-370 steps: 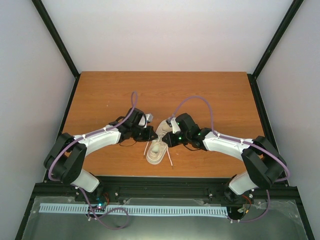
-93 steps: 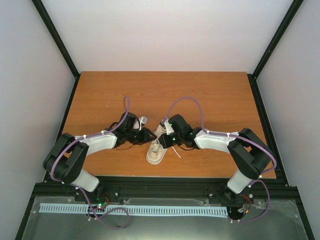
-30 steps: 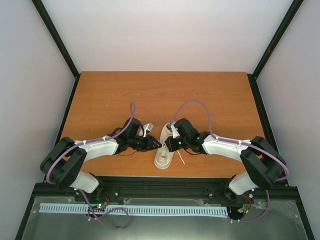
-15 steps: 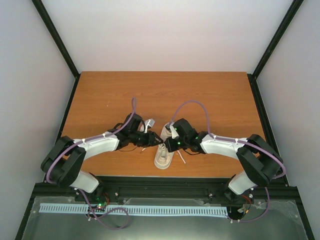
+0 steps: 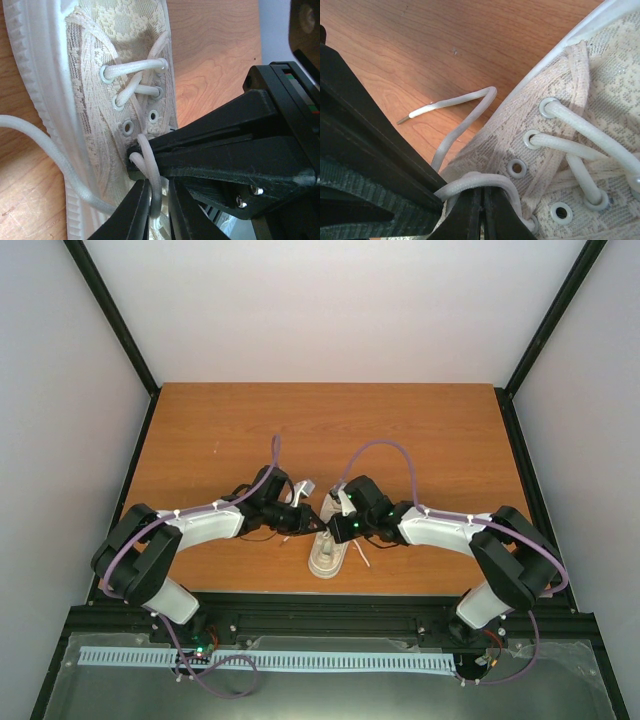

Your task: Tie the shoes

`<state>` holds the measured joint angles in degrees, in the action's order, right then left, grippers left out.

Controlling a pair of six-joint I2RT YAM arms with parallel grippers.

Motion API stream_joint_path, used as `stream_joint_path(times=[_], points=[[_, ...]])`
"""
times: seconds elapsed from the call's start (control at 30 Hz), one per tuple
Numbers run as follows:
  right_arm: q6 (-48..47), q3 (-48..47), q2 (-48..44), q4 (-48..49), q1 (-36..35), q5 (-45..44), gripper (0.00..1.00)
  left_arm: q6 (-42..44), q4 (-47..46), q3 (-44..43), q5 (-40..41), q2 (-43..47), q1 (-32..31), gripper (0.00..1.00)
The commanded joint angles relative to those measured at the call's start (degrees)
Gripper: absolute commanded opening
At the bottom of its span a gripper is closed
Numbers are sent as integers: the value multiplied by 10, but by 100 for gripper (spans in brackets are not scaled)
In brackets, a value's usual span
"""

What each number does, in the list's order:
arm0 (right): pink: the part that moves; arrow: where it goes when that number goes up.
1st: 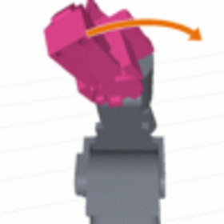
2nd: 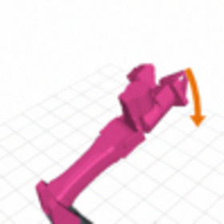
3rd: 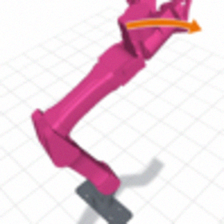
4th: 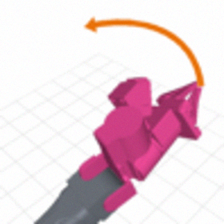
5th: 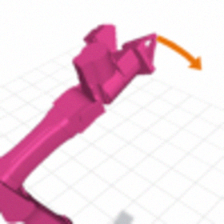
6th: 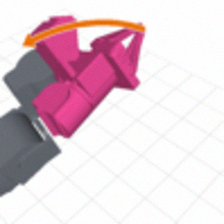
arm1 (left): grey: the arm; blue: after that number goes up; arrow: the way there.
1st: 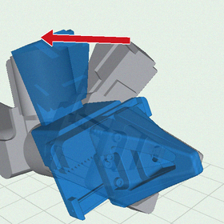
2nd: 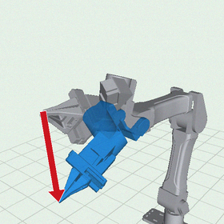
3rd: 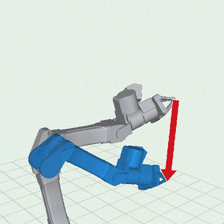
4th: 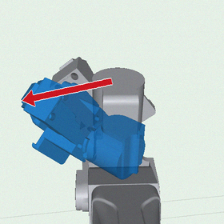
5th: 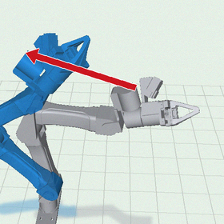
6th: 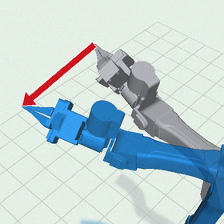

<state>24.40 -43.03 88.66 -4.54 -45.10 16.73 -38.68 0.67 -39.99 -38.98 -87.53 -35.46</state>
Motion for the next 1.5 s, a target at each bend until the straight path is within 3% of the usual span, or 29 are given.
stream_joint_path(times=[0.0, 0.1, 0.3, 0.83, 1.2, 1.4, 1.47], points=[[-8, -16, 10, -16, -2, -19, 3, 11, 9, -7, -7, 8, 1, 6], [-11, -23, 7, -25, -2, -19, 3, 14, 19, -10, 11, 20, 1, 1], [-17, -34, 1, -35, -2, -12, 3, 43, 62, -28, 57, 41, 1, 1], [-27, -53, 60, -5, -2, 6, 3, 39, 38, -31, 83, 65, 1, 1], [-5, -31, 47, 22, -2, -22, 3, 45, 21, -17, 9, 29, 0, 1], [1, -23, 41, 29, -2, -23, 3, 43, 13, -14, -1, 26, 1, 6], [2, -20, 38, 30, -2, -24, 3, 45, 22, -16, 22, 43, 4, 13]])
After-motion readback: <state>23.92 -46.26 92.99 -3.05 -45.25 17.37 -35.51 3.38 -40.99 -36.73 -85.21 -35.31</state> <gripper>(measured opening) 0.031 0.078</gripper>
